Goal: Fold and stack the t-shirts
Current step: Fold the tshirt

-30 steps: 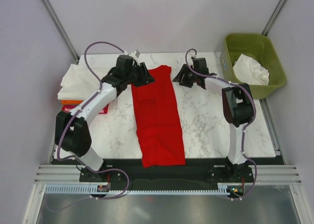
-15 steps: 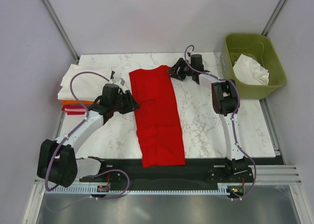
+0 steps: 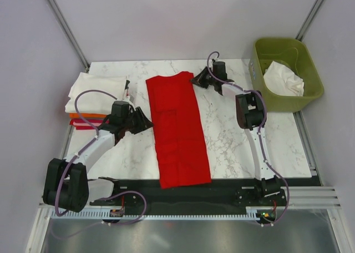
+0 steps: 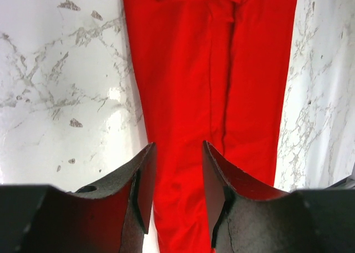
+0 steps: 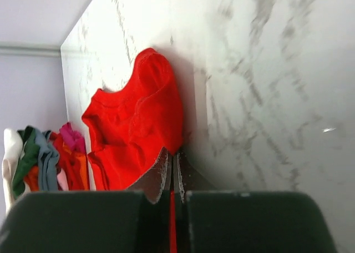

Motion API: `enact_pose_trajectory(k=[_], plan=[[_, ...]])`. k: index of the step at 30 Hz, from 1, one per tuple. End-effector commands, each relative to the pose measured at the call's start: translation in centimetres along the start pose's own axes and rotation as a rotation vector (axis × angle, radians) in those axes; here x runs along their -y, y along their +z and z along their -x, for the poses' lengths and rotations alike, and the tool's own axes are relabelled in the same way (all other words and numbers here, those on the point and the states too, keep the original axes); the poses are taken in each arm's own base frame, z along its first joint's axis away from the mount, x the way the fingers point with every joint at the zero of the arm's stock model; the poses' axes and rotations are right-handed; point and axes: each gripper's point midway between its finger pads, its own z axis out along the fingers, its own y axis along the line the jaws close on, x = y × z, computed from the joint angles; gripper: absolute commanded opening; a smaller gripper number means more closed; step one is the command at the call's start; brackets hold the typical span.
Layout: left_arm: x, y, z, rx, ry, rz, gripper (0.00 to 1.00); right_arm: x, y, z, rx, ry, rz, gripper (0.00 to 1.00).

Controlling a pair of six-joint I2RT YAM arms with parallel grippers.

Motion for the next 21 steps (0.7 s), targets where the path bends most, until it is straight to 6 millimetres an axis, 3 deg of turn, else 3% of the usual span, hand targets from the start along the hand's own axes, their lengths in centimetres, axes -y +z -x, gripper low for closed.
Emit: enact_pose_trajectory(k=[1,2,7,9,11,12,14,18,21], plan=[[0.9,0.9,0.7,0.020,0.006,-0.059,0.45,1.7,-1.7,6.6,0.197,-0.043,-0.098,0.00],[0.8,1.3,0.4,0.008,0.005,-0.061,0.45,2.0,-2.3,8.2,0.228,-0.043,-0.102,0.00],[0.9,2.2,0.0,-0.005,0.005,-0.067,0.45,2.6,-3.8,11.8,0.298,-0.040,-0.108,0.00],[1.1,2.6,-0.3,-0.018,0.012,-0.067,0.46,2.1,-4.1,12.7,0.311,-0.054,-0.098,0.04],[1.2,2.8,-0.5,-0.022,0.019,-0.064,0.47,2.0,-4.5,13.4,0.310,-0.071,-0.103,0.17],[1.0,2.9,-0.8,-0.029,0.017,-0.060,0.48,1.0,-4.8,13.7,0.306,-0.089,-0.079,0.46],[1.0,3.1,-1.1,-0.032,0.022,-0.062,0.54,-0.5,-5.5,14.0,0.303,-0.128,-0.060,0.59],[0.7,3.4,-1.9,-0.055,0.018,-0.059,0.56,-3.0,-7.0,14.0,0.288,-0.194,-0.055,0.64],[0.4,3.7,-3.0,-0.086,0.015,-0.053,0.56,-4.0,-8.7,12.7,0.243,-0.226,-0.082,0.66]])
